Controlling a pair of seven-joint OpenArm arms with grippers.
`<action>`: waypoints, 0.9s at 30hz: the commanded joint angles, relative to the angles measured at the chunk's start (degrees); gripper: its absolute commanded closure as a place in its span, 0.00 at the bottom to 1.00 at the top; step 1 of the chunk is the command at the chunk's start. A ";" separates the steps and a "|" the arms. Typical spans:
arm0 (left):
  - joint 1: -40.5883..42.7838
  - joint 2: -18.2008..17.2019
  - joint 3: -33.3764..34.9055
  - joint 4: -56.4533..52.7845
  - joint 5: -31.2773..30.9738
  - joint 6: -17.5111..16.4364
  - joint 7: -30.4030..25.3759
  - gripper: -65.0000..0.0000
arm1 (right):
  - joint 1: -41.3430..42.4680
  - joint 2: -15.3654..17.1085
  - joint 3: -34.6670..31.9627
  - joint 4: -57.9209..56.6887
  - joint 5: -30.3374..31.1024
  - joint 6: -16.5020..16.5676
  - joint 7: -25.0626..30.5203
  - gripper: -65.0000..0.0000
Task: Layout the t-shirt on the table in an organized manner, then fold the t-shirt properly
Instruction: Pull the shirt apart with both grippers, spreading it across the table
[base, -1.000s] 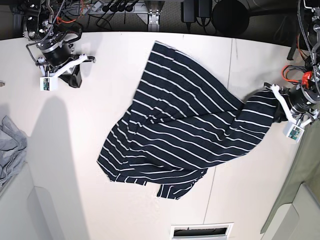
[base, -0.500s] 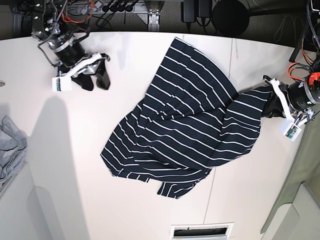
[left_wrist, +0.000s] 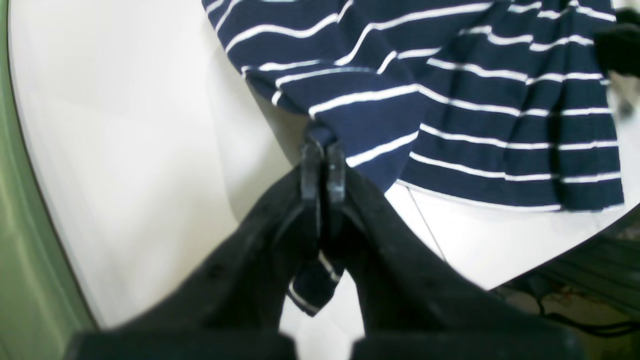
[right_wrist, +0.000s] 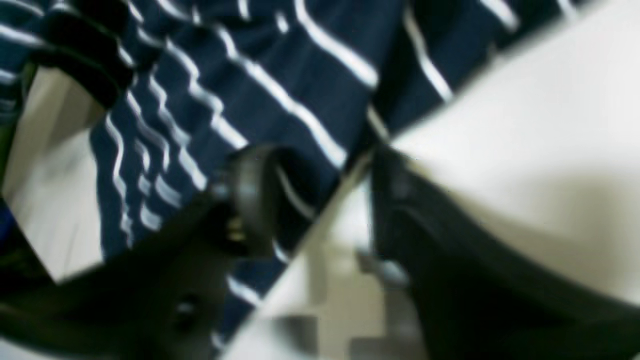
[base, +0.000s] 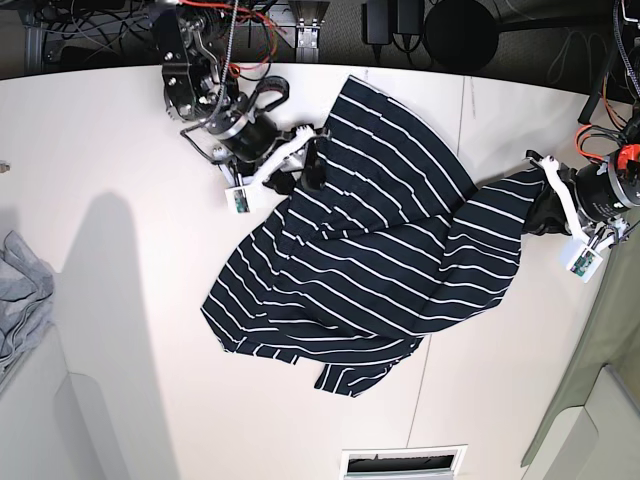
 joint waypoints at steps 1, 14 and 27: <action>-0.48 -1.09 -0.48 0.92 -0.57 -0.31 -1.05 1.00 | 1.29 -0.55 -0.11 -0.74 -0.04 1.16 0.26 0.78; -0.70 -8.44 -0.50 -5.75 14.86 1.25 -9.86 1.00 | -5.84 2.60 2.78 16.98 9.92 10.64 -11.37 1.00; -0.94 -11.28 -0.50 -8.94 16.57 3.78 -11.28 0.84 | -22.58 7.19 2.82 27.80 16.83 12.28 -8.70 0.82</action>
